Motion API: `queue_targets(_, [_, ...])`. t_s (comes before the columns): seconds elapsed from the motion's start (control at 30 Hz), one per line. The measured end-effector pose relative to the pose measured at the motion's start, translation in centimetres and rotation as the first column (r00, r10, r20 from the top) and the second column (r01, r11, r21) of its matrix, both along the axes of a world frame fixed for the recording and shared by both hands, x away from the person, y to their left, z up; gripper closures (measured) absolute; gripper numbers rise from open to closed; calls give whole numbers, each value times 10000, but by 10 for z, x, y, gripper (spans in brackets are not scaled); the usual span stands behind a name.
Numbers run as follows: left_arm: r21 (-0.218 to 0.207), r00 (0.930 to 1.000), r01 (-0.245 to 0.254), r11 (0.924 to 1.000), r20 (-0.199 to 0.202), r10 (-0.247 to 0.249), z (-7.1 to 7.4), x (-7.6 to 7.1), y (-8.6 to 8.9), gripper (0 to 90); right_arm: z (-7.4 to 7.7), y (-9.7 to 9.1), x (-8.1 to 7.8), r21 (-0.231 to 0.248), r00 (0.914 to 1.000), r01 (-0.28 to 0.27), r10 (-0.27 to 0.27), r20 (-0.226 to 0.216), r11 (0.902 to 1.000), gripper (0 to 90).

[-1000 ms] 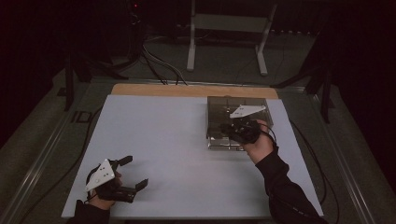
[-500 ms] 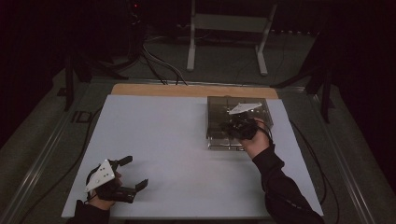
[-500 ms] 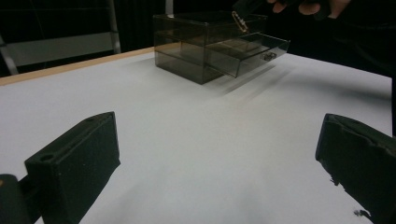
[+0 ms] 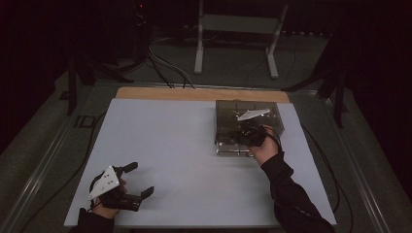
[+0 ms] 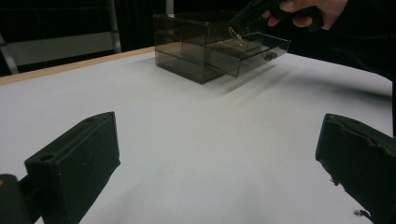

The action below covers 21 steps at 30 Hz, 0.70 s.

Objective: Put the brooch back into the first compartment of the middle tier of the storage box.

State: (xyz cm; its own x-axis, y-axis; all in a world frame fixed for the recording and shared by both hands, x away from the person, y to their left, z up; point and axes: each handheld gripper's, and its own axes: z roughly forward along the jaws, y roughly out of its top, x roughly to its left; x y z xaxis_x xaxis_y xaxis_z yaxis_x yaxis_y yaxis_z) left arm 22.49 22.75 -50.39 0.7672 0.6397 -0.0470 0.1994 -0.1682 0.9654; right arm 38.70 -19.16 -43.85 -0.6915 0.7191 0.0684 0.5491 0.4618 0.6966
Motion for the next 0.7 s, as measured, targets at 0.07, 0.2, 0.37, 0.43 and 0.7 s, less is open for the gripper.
queue_targets(0.07, [-30,10000,-6,10000,-10,6,0,1,0,4,-3,0,0,-37,10000,-6,5,-71,10000,853])
queue_targets(0.2, [-1,10000,4,10000,6,-4,0,0,0,4,-8,0,1,-39,9997,-17,16,-250,10000,852])
queue_targets(0.37, [3,10000,-15,10000,-1,15,0,0,0,4,-15,1,1,-131,9987,-62,55,-509,9999,852])
queue_targets(0.43, [-32,10000,-14,10000,-4,14,0,1,0,4,-18,2,1,-232,9979,-165,150,-623,9996,852])
queue_targets(0.7, [-16,10000,-31,10000,8,31,0,0,0,4,-24,7,4,-477,9963,-219,179,-838,9986,851])
